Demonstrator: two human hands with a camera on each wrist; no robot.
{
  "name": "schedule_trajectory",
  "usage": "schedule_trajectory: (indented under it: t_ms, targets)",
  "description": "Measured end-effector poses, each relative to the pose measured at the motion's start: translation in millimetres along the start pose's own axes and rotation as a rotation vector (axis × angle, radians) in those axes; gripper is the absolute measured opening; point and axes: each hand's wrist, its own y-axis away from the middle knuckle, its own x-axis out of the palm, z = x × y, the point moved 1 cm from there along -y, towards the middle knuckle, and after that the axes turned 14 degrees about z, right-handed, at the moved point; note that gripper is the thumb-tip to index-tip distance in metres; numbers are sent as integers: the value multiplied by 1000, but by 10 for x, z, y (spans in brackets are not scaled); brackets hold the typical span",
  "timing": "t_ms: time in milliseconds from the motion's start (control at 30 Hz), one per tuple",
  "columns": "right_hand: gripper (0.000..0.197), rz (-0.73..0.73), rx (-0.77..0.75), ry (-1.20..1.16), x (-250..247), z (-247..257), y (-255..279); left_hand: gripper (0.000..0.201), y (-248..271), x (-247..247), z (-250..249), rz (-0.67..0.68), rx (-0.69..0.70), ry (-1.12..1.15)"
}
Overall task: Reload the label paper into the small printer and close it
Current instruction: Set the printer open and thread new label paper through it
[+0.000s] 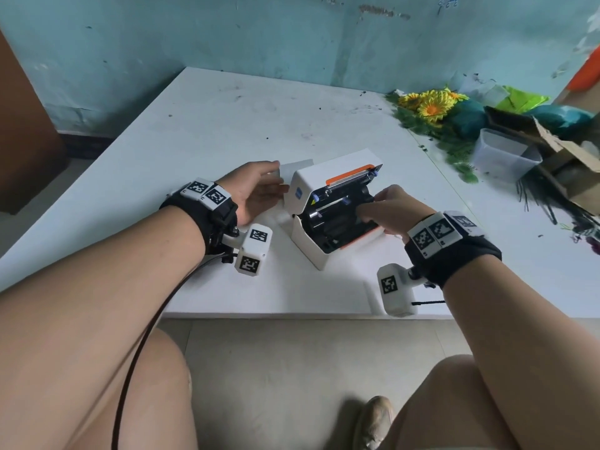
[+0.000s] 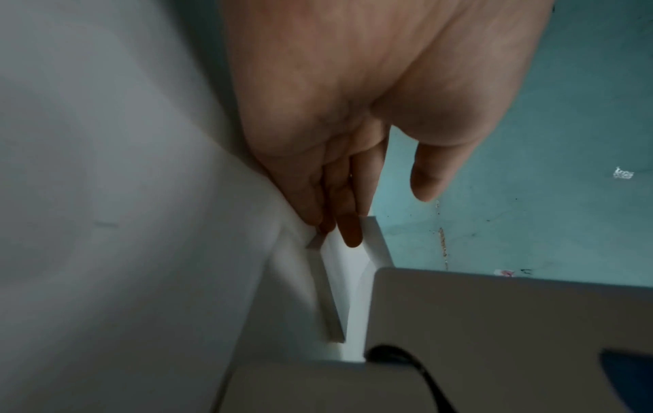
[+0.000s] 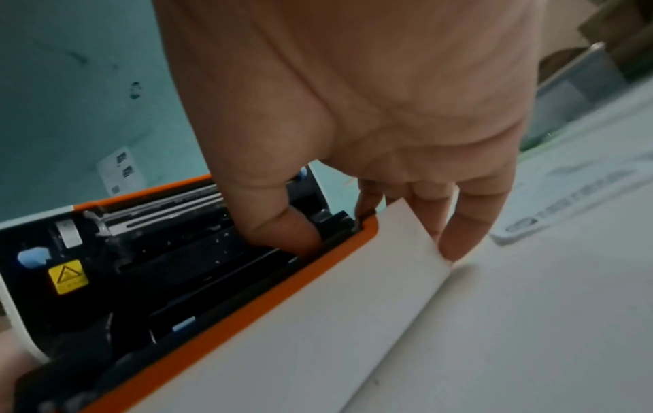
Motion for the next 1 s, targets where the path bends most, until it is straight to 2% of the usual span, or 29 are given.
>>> schedule_trajectory:
  t_ms: [100, 233, 333, 500, 600, 733, 800, 867, 1000]
  targets:
    - [29, 43, 23, 32, 37, 15, 77, 43, 69, 12, -20, 41, -33, 15]
    - [58, 74, 3, -7, 134, 52, 183, 39, 133, 17, -49, 100, -47, 13]
    - [73, 90, -30, -64, 220, 33, 206, 36, 205, 11, -88, 179, -127, -13]
    - [80, 51, -127, -81, 268, -12, 93, 72, 109, -108, -114, 174, -139, -22]
    - [71, 75, -223, -231, 293, -43, -25, 76, 15, -182, -101, 159, -126, -27]
    - [53, 144, -369, -460, 301, -33, -86, 59, 186, -51, -91, 152, -128, -38]
    - [42, 232, -482, -571, 318, -8, -59, 69, 282, 40, -54, 145, -85, -88]
    - [34, 290, -568, -589, 342, 25, -25, 70, 373, 131, -25, 144, -35, -104]
    - [6, 292, -578, -610, 392, 70, -7, 77, 486, 180, 5, 140, 3, -130]
